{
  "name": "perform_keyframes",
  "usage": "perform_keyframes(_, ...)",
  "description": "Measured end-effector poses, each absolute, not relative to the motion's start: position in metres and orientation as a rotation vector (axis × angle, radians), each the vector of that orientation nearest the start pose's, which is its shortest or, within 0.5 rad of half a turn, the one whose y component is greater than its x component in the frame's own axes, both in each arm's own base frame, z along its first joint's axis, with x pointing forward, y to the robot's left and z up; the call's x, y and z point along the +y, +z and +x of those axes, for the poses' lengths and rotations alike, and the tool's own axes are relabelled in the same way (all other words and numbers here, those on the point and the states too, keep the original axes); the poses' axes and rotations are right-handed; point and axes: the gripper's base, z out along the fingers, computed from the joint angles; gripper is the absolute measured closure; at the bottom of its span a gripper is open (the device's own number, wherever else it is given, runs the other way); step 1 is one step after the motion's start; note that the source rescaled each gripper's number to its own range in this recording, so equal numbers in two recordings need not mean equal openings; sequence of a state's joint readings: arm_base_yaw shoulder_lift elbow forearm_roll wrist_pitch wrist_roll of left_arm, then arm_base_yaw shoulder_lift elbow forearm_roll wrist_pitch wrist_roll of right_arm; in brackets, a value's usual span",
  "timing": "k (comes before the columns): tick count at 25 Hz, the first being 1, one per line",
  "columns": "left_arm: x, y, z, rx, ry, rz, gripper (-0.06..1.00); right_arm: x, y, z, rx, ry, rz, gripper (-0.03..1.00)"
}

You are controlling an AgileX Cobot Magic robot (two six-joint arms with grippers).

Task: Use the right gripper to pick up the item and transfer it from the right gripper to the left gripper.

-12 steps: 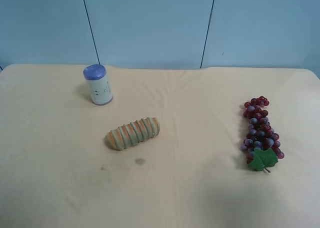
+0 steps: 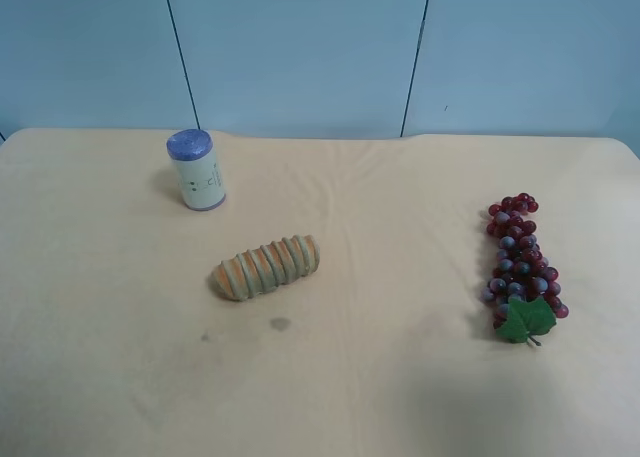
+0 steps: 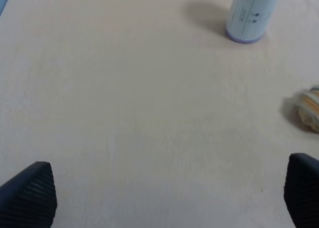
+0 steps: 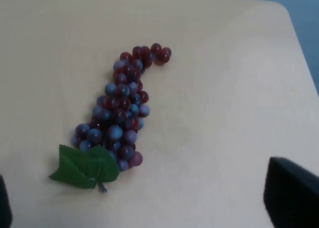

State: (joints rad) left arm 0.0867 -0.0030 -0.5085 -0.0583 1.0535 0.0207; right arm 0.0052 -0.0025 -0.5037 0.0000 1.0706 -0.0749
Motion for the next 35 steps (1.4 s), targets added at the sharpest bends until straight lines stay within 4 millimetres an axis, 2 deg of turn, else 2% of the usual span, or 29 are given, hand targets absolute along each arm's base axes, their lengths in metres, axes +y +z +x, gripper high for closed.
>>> perform_keyframes(28,-0.005,0.280,-0.006,2.023,-0.002,-0.064,-0.06,0.000,0.277,-0.006,2.047,-0.041,-0.078,-0.03)
perform_keyframes(32,-0.005,0.280,-0.006,2.023,-0.002,-0.064,-0.06,0.000,0.279,-0.005,2.052,0.003,-0.005,-0.03)
perform_keyframes(35,-0.005,0.280,-0.006,2.023,-0.002,-0.064,-0.06,0.000,0.291,0.003,2.091,0.045,0.066,-0.03)
